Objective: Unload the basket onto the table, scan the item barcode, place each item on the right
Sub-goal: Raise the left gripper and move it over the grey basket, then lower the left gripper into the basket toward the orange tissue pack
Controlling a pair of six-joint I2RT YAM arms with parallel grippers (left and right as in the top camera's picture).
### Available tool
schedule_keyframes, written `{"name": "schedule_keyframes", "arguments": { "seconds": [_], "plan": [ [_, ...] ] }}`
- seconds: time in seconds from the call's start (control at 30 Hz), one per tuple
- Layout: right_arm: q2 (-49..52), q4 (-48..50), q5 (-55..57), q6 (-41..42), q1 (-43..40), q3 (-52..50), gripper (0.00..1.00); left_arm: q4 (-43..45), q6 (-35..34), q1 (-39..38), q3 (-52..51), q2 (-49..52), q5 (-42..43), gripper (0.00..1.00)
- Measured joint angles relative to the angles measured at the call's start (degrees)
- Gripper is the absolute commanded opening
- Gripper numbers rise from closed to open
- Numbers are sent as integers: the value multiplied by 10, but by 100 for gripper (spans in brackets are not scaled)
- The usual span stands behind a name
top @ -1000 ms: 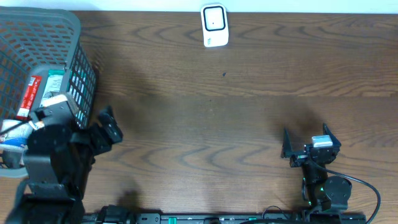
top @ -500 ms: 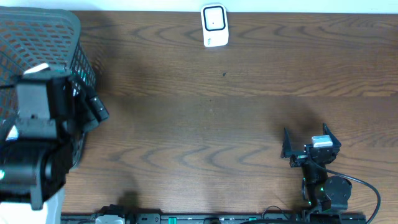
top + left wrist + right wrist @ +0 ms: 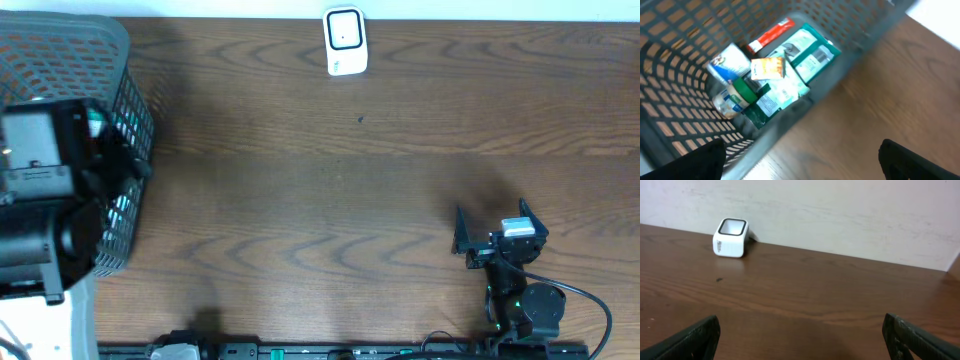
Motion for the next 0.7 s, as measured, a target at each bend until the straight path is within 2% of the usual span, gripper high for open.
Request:
{"name": "schedule_keyframes", "arguments": {
  "seconds": [0.33, 0.6, 0.63, 0.7],
  "plan": [
    [0, 0, 0, 0, 0, 0, 99, 47, -13, 181, 0, 0, 130, 98],
    [0, 0, 0, 0, 0, 0, 99, 61, -15, 223, 0, 27, 183, 99],
    [0, 0, 0, 0, 0, 0, 99, 61, -15, 223, 0, 31, 185, 98],
    [0, 0, 0, 0, 0, 0, 99, 61, -15, 223, 0, 45, 189, 80]
  ]
}}
